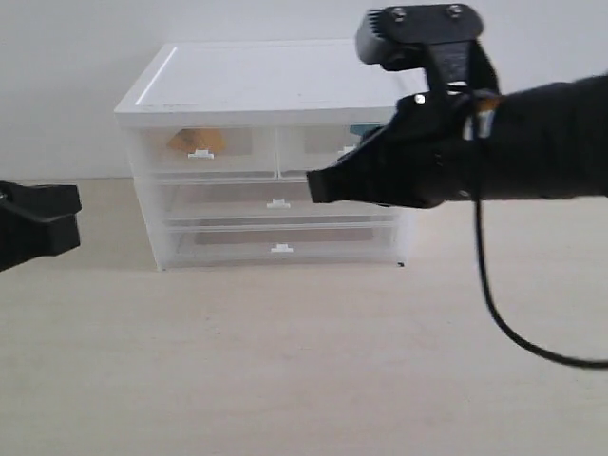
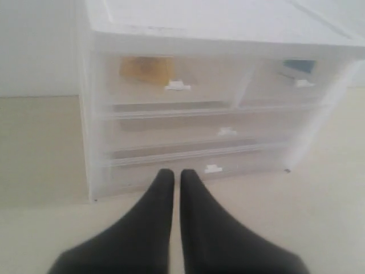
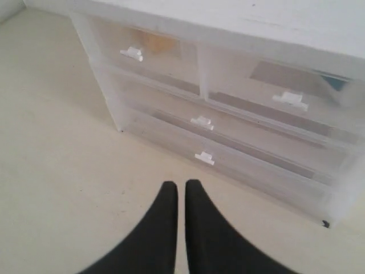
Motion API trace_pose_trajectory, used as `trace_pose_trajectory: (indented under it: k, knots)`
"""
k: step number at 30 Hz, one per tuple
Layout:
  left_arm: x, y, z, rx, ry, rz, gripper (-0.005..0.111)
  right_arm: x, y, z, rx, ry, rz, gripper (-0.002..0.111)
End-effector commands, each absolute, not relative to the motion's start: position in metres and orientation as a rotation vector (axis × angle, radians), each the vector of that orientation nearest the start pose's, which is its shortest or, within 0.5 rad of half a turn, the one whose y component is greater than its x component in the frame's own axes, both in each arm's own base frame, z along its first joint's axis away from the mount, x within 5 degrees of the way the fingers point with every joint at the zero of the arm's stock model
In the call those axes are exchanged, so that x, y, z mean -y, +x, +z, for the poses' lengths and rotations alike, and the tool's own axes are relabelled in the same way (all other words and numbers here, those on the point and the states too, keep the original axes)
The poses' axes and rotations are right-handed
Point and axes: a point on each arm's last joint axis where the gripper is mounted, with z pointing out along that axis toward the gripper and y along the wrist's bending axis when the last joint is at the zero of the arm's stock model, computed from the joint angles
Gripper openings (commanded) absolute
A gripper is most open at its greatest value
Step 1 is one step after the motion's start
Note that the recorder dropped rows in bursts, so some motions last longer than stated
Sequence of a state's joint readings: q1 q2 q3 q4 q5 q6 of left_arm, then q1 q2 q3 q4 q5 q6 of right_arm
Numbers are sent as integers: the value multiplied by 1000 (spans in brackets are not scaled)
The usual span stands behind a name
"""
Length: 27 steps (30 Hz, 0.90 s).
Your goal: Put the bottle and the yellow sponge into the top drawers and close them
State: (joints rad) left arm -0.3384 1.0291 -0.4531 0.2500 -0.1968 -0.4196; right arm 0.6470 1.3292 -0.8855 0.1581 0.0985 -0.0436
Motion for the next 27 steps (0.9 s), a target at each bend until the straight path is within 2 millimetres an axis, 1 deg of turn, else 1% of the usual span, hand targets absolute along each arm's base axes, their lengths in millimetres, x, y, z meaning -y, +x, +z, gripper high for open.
trace_pose_trajectory:
  k: [1,3,4,6,8,12,16,20,22,27]
  knots:
    - [65,155,255,-1799,165,-476,4,-146,194,296,-1861,-495,516,0]
    - [60,141,248,-1784,148,-492,4,-132,177,292,-1811,-439,546,0]
    - [58,136,247,-1770,136,-507,4,-126,171,292,-1776,-396,569,0]
    - [54,126,244,-1733,100,-553,4,-114,159,285,-1732,-324,597,0]
    - [51,117,240,-1709,71,-588,4,-105,149,277,-1705,-314,595,0]
    - [47,105,230,-1694,80,-586,4,-91,131,255,-1705,-320,578,0]
    - [45,101,221,-1712,58,-602,4,-83,122,241,-1713,-327,566,0]
    - [45,100,216,-1728,58,-599,4,-81,118,229,-1752,-354,542,0]
    - [45,100,215,-1731,58,-599,4,-81,118,227,-1779,-362,542,0]
    - [45,100,215,-1728,58,-600,4,-81,117,226,-1783,-364,541,0]
